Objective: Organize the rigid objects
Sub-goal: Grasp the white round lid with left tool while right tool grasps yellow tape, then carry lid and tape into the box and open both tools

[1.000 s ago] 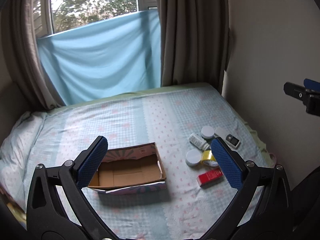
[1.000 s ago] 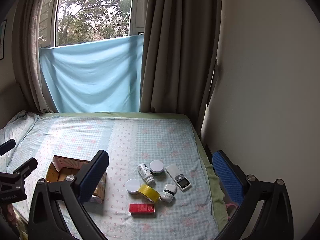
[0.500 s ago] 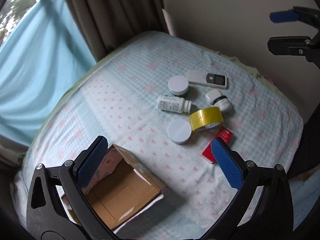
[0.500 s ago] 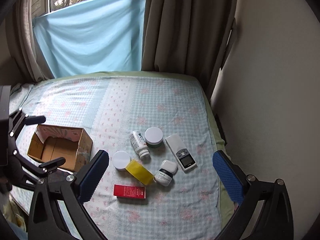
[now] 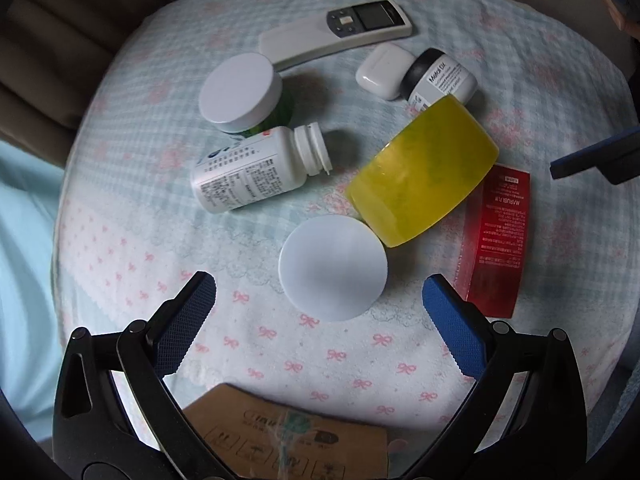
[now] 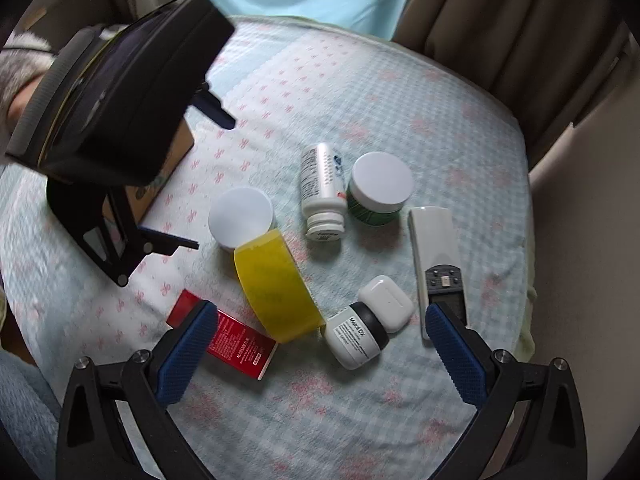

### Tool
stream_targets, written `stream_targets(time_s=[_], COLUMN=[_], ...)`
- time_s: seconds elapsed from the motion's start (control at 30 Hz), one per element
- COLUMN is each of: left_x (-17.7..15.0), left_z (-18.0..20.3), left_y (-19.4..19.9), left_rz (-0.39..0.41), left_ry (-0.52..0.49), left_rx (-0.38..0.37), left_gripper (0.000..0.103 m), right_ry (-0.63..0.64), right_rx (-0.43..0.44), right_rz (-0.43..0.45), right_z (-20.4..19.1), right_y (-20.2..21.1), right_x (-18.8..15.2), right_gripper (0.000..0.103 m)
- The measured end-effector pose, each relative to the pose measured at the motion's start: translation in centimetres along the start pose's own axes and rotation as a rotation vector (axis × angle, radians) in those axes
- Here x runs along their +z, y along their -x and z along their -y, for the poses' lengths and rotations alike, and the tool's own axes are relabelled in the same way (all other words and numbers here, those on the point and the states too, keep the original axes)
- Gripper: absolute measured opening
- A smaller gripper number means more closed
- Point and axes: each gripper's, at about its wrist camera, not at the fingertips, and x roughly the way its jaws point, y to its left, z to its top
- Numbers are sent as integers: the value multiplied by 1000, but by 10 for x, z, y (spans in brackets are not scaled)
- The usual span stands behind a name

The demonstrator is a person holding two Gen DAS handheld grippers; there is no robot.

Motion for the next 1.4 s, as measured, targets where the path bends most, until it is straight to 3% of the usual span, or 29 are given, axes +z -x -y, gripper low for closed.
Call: stream_targets(time_s=[0.27, 0.37, 0.43, 0.47, 0.6, 0.83, 1.07, 1.2, 1.4], left_x=[6, 8, 10, 10, 7, 4, -9, -19, -36], left_z=[6, 6, 7, 8, 7, 2, -11, -19, -25], left_y=[-49, -55, -59, -60, -59, -53, -36, -15, 30], left_rz=[-66, -71, -77, -81, -65, -75, -82, -73, -44], left_ry=[-80, -74, -77, -77, -58, 28, 164, 261, 434], left_rx=[-46, -74, -85, -86, -92, -105, -117, -117, -115], left_gripper=[99, 91, 71, 70, 70, 70, 69, 69, 69], right_ry=[117, 133, 143, 153, 201, 205, 120, 35, -171], right_rx=[51, 65, 80, 88, 108, 95, 84, 91, 169], right_rz=[-53, -53, -48, -48, -61, -61, -58, -71, -109], right_z=[-13, -14, -15, -16, -23, -30, -28, -24, -14], right_y=[-56, -65, -68, -69, -72, -70, -60, -50, -27], right_x=[-7, -3, -1, 0, 1, 2, 5, 1, -3], right_gripper=[80, 74, 67, 65, 41, 41, 40, 40, 40])
